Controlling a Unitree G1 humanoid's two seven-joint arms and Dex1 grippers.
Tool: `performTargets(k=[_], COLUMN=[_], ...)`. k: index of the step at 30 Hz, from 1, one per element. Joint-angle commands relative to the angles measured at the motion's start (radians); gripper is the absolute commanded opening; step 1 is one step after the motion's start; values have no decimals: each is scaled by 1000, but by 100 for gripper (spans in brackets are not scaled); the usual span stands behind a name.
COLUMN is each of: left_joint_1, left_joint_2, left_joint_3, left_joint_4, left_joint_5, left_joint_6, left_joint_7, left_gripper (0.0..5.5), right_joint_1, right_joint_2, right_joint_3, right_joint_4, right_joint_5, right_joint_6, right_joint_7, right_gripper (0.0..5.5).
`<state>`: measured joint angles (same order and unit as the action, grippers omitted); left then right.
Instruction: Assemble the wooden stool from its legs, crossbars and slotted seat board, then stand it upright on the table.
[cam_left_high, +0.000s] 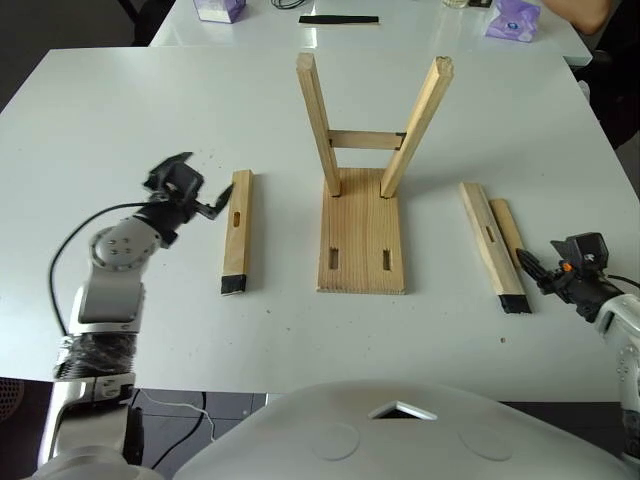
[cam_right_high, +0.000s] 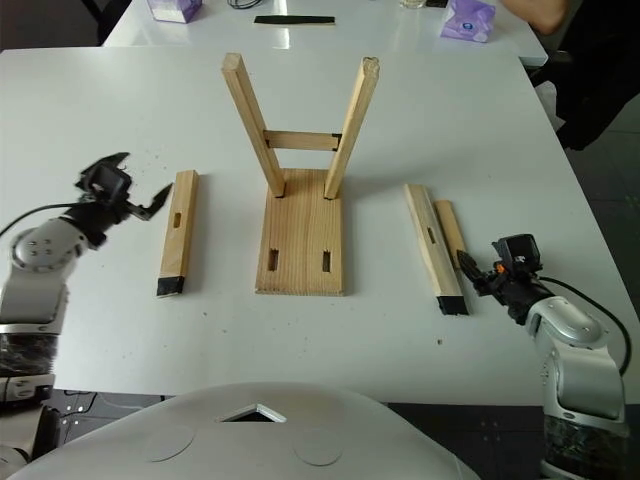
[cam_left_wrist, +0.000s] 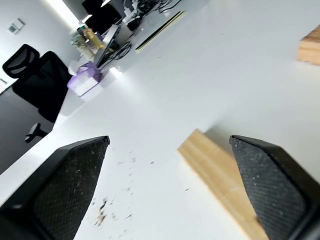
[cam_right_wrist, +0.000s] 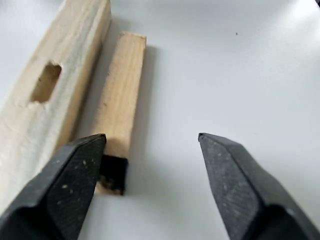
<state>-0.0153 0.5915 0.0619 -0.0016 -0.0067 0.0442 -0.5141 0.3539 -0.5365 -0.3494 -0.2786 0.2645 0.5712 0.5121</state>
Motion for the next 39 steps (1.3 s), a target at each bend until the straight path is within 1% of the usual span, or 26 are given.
performTargets(k=[1,10,17,23,24,26,28,29,31,34,35,36,39], left_joint_1=[16,3,-17,-37,-39,-36,-56,-77,-130,-189,-197,-206,-244], left_joint_2=[-24,-39,-54,-73,-74,-75,-85,-91,-107,-110,-99,-87,-64], left_joint_3=[-50,-70,-65,-61,-59,-39,2,14,24,18,13,7,1], left_joint_4=[11,33,22,-30,-47,-91,-166,-216,-334,-521,-570,-610,-657], left_joint_5=[37,57,57,44,37,17,-69,-132,-283,-551,-627,-694,-832], left_joint_6=[-35,-51,-37,-6,1,33,134,205,364,544,585,620,703], left_joint_7=[6,12,22,37,35,36,20,3,-22,-78,-102,-124,-151], left_gripper=[447,447,447,447,447,447,447,447,447,447,465,470,518], right_joint_1=[-1,24,37,-8,-41,-127,-215,-253,-304,-298,-300,-308,-328], right_joint_2=[22,10,24,92,121,161,159,146,113,49,35,27,4], right_joint_3=[20,82,103,15,-44,-170,-267,-297,-310,-220,-179,-138,-29], right_joint_4=[-5,42,73,66,62,29,-28,-62,-151,-366,-410,-437,-460], right_joint_5=[33,-34,-38,128,198,366,525,593,707,854,877,883,881], right_joint_6=[47,-14,-57,38,67,119,156,169,188,203,207,206,202], right_joint_7=[4,-9,-10,-25,-53,-107,-155,-173,-173,-53,-25,-5,59], right_gripper=[344,344,238,139,130,130,130,130,130,130,130,130,130])
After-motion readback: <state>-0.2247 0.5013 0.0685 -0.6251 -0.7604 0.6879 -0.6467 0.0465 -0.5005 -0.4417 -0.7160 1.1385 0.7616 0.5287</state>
